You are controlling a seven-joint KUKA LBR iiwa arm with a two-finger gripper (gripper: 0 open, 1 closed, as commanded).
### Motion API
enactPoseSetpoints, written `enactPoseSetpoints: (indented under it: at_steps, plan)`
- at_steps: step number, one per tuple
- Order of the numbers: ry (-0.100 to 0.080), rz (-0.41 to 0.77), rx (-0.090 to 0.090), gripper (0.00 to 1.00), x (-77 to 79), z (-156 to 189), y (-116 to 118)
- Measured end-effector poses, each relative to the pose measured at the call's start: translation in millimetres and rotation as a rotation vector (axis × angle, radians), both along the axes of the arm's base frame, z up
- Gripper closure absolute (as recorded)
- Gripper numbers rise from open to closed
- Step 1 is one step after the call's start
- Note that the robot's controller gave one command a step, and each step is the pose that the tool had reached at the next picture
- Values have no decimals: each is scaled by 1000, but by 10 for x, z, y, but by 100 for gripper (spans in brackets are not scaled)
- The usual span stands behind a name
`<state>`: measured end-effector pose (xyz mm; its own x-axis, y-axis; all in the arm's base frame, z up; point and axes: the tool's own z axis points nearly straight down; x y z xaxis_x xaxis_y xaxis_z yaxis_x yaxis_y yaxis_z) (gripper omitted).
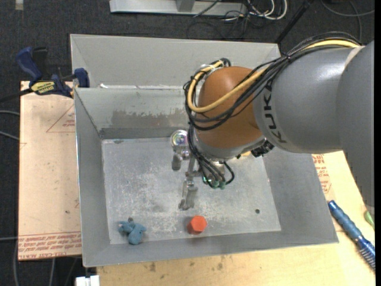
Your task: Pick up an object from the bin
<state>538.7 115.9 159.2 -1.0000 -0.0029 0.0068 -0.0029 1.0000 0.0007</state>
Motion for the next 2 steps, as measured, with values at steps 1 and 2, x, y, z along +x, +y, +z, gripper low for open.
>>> enactPoseSetpoints:
  at_steps: [1,2]
  plan:
    - [-3,132,0,0,-443,-433,-128]
    - [-11,289,5,0,-449,-178,860]
